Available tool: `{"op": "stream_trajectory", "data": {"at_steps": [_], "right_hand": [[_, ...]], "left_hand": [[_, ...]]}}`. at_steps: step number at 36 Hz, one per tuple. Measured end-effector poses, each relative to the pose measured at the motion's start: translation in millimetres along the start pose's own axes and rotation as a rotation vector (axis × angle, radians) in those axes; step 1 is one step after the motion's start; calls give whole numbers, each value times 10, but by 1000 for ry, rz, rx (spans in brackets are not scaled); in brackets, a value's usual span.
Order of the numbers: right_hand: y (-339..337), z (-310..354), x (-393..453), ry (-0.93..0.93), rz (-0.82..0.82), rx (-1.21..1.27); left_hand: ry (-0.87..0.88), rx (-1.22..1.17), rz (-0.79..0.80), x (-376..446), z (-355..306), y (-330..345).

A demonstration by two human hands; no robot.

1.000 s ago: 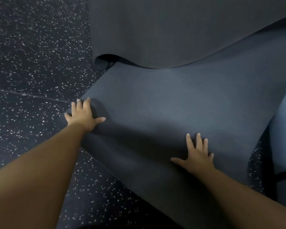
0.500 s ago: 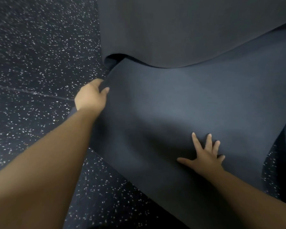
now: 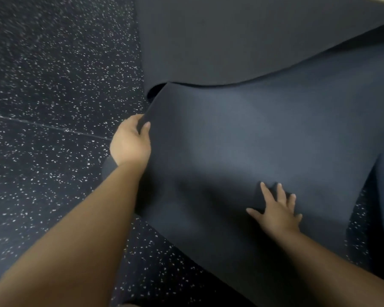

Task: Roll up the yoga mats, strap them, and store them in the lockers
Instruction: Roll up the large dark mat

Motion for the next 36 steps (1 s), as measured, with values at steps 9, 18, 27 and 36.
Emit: {"op": "stream_trajectory", "data": {"at_steps": [9, 18, 27, 36], "right_hand": [[-192, -448, 35, 222, -110, 75], [-342, -717, 147, 351, -111, 200], [-504, -984, 269, 366, -145, 314], [-556, -1171, 379, 320, -266, 447]], "left_hand": [[269, 491, 293, -81, -151, 66], [305, 684, 575, -30, -473, 151], [280, 785, 509, -250, -384, 315], [208, 799, 487, -608, -494, 484]]}}
Point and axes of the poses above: each hand's wrist, its own x-axis towards the middle knuckle, its own y-axis out of the palm, z = x × y, the point moved 1 cm from there along x, towards the middle knuckle, and after that the axes turned 9 degrees about x, right-handed, at the moved point
